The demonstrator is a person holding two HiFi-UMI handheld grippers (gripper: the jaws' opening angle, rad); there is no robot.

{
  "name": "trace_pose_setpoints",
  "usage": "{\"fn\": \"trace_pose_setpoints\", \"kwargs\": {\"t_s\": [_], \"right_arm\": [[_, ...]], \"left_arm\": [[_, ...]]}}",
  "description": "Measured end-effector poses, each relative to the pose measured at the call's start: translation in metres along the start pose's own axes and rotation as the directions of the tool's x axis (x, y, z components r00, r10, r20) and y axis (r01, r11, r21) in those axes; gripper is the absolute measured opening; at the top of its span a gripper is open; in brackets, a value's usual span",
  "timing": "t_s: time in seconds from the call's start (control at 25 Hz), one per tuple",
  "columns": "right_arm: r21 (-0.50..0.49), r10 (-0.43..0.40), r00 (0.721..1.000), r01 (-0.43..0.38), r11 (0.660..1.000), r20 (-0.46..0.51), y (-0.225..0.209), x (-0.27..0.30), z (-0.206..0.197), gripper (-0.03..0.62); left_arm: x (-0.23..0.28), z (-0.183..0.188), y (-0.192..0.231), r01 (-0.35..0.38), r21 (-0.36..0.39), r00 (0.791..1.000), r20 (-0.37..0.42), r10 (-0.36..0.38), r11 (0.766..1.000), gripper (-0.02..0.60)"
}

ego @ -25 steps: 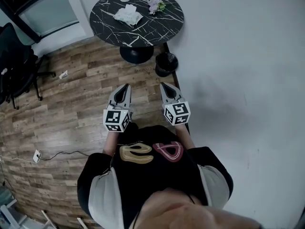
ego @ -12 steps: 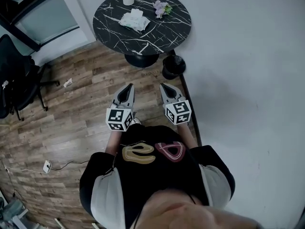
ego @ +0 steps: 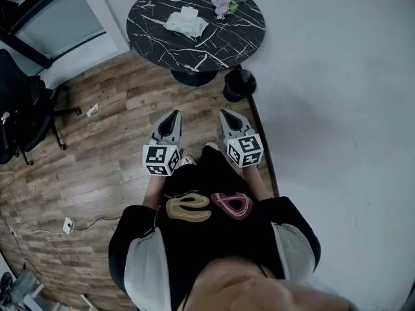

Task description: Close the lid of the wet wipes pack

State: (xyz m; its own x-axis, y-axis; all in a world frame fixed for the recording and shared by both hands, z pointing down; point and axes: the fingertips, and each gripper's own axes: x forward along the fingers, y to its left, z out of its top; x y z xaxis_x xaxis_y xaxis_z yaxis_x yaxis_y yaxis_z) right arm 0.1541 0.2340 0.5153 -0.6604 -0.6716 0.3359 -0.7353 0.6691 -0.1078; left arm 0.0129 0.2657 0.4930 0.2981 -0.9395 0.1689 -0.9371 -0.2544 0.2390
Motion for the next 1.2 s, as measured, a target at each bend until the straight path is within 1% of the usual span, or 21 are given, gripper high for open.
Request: {"fn": "trace_pose_setpoints", "kwargs": {"t_s": [0.2, 0.36, 0.48, 0.68, 0.92, 1.04, 1.12, 1.2], "right_arm": [[0.012, 0.019, 1.0, -0.019, 1.0, -0.009, -0.003, 0.017, 0.0, 0.011], [-0.011, 0.058, 0.998, -0.058, 0.998, -0.008, -0.003, 0.042, 0.006, 0.011], [-0.024, 0.089, 0.996, -0.089, 0.996, -0.012, -0.008, 0.065, 0.015, 0.012], [-0.012, 0.132, 0.991, -0.133, 0.991, -0.028, -0.029, 0.107, 0.031, 0.011], [-0.01, 0.173, 0.985, -0.173, 0.985, -0.028, -0.067, 0.163, 0.057, 0.011], [0.029, 0.199, 0.98, -0.199, 0.98, -0.022, -0.087, 0.187, 0.068, 0.011], [0.043, 0.221, 0.975, -0.221, 0.974, -0.018, -0.099, 0.201, 0.076, 0.011], [0.032, 0.234, 0.972, -0.234, 0.972, -0.019, -0.111, 0.216, 0.083, 0.011]], "left_arm": [[0.0, -0.004, 0.015, -0.035, -0.006, 0.999, -0.016, 0.035, 0.999, 0.025], [0.006, -0.005, 0.031, -0.071, -0.015, 0.997, -0.017, 0.071, 0.997, 0.025], [0.021, 0.0, 0.044, -0.09, -0.021, 0.996, -0.014, 0.089, 0.996, 0.025], [0.057, 0.013, 0.068, -0.128, -0.029, 0.992, -0.015, 0.127, 0.991, 0.025], [0.119, 0.031, 0.092, -0.147, -0.027, 0.989, -0.026, 0.146, 0.989, 0.025], [0.149, 0.042, 0.099, -0.16, -0.024, 0.987, -0.025, 0.159, 0.987, 0.025], [0.168, 0.047, 0.103, -0.171, -0.039, 0.985, -0.018, 0.171, 0.984, 0.025], [0.186, 0.048, 0.11, -0.191, -0.075, 0.982, -0.018, 0.191, 0.979, 0.025]]}}
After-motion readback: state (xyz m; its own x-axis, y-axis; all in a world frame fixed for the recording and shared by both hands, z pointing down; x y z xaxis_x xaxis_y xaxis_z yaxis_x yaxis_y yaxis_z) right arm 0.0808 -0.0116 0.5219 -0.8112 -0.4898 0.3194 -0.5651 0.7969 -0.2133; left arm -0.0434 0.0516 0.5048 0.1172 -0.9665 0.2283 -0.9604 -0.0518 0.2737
